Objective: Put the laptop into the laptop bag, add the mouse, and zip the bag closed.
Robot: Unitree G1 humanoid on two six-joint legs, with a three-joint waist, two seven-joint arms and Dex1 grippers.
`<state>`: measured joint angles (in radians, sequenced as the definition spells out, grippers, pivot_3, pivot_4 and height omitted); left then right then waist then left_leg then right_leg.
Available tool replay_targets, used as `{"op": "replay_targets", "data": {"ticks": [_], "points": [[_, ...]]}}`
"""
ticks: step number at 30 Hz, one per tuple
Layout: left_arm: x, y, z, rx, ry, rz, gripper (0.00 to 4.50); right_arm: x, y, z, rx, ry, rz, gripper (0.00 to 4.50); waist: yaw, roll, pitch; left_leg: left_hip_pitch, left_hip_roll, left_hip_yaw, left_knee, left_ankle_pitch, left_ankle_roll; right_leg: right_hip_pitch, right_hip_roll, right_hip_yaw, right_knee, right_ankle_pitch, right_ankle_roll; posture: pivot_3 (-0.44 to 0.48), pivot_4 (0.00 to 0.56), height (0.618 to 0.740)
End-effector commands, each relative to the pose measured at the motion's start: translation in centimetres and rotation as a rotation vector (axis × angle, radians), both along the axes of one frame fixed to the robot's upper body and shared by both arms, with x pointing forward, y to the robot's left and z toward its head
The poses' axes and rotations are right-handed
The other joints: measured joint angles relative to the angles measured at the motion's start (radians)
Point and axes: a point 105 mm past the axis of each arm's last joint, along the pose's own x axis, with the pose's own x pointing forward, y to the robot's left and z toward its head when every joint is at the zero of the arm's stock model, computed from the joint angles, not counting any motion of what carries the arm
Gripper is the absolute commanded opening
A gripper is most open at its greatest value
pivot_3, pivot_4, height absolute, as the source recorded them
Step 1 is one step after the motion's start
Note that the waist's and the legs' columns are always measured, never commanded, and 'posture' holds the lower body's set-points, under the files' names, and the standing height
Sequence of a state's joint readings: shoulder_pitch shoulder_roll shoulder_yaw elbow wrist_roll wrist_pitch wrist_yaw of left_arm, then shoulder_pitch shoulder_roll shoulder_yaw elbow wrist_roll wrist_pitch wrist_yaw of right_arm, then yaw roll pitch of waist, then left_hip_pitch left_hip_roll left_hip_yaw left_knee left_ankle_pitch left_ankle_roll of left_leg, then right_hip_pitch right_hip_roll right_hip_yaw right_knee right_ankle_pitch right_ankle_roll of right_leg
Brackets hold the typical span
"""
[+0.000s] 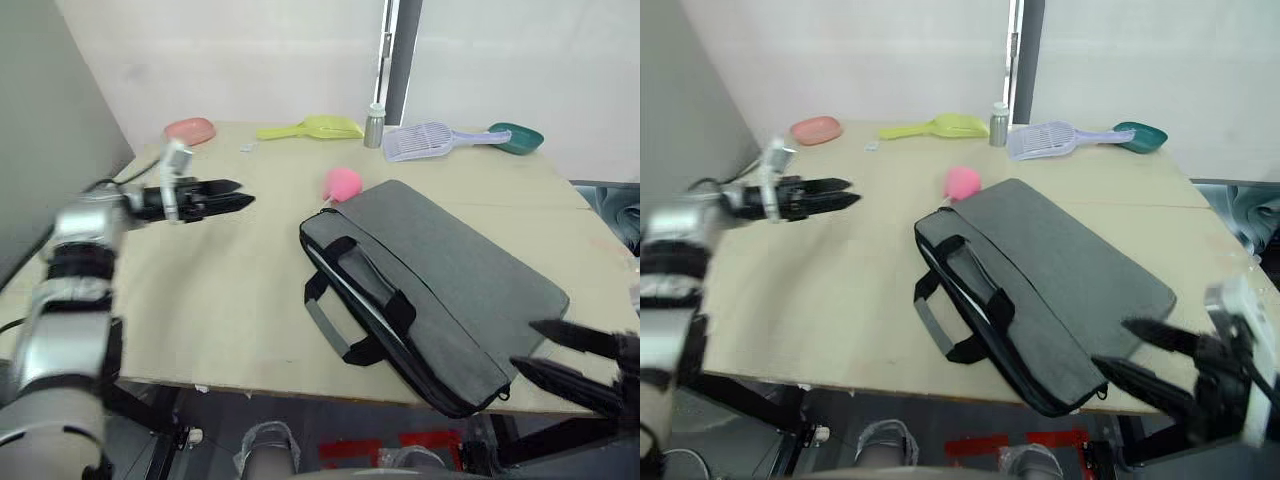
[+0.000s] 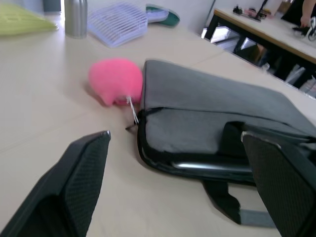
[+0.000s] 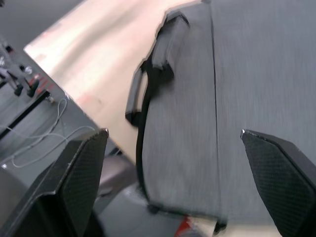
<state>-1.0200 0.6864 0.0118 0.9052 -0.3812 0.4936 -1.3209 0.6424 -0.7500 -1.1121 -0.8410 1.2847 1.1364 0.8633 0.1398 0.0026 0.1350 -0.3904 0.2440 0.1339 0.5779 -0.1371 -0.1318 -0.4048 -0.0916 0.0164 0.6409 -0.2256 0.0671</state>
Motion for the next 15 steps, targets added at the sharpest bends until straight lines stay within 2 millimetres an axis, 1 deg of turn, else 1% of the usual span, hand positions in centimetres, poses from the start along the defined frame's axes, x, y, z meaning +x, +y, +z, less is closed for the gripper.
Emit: {"op": "replay_targets", "data": {"ticks": [1, 2, 5, 6, 8, 11, 13, 15], "points": [[1.4, -2.1, -0.3, -0.003, 0.024, -0.016, 4.5, -1.8, 1.2, 0.2, 0.046, 0.02, -0.014, 4.49, 0.002, 0.0, 0.0, -0.001, 0.0, -0.001, -0.001, 0.0, 0.0, 0.0, 0.0, -0.001, -0.003, 0.0, 0.0, 0.0, 0.15, 0.74], [1.7, -3.2, -0.7, -0.012, 0.049, -0.029, 4.5, -2.1, 1.4, -0.3, 0.083, 0.046, -0.046, 4.49, 0.002, -0.001, 0.0, -0.001, 0.0, -0.001, -0.004, -0.001, 0.0, 0.0, 0.0, -0.003, -0.006, 0.0, 0.0, 0.0, 0.15, 0.74], [2.0, -5.3, -1.9, 0.005, 0.107, -0.058, 4.5, -2.5, 2.3, -1.4, 0.144, 0.09, -0.104, 4.49, 0.001, -0.001, 0.0, -0.008, 0.0, -0.004, -0.005, -0.002, 0.001, 0.0, 0.0, -0.008, -0.014, 0.0, 0.0, 0.0, 0.15, 0.74], [2.1, -5.7, -2.6, 0.031, 0.126, -0.057, 4.5, -2.4, 2.6, -1.8, 0.173, 0.107, -0.131, 4.49, 0.003, -0.001, 0.0, -0.01, 0.0, -0.005, -0.005, -0.003, 0.001, 0.0, 0.0, -0.01, -0.016, 0.001, 0.001, 0.0, 0.15, 0.74], [2.3, -6.1, -3.7, 0.087, 0.143, -0.04, 4.5, -2.3, 3.3, -2.9, 0.199, 0.134, -0.164, 4.49, 0.004, -0.001, 0.0, -0.011, -0.001, -0.007, -0.006, -0.003, 0.001, 0.001, -0.001, -0.013, -0.018, 0.001, 0.001, 0.0, 0.15, 0.74], [2.9, -6.2, -4.7, 0.139, 0.147, 0.026, 4.5, -2.0, 3.5, -4.5, 0.224, 0.168, -0.24, 4.49, 0.007, -0.001, 0.001, -0.011, -0.001, -0.009, -0.006, -0.003, 0.001, 0.002, -0.001, -0.015, -0.019, 0.001, 0.002, 0.0, 0.15, 0.74], [3.3, -6.8, -5.0, 0.149, 0.145, 0.057, 4.5, -2.0, 3.9, -5.1, 0.265, 0.188, -0.267, 4.49, 0.009, -0.001, 0.001, -0.011, -0.001, -0.011, -0.006, -0.003, 0.001, 0.003, -0.001, -0.015, -0.019, 0.001, 0.002, 0.0, 0.15, 0.74], [3.5, -7.7, -5.0, 0.122, 0.142, 0.06, 4.5, -2.1, 4.5, -5.3, 0.294, 0.192, -0.271, 4.49, 0.014, -0.001, 0.001, -0.011, -0.002, -0.011, -0.005, -0.003, 0.001, 0.004, -0.002, -0.016, -0.019, 0.001, 0.003, 0.0, 0.15, 0.74]]}}
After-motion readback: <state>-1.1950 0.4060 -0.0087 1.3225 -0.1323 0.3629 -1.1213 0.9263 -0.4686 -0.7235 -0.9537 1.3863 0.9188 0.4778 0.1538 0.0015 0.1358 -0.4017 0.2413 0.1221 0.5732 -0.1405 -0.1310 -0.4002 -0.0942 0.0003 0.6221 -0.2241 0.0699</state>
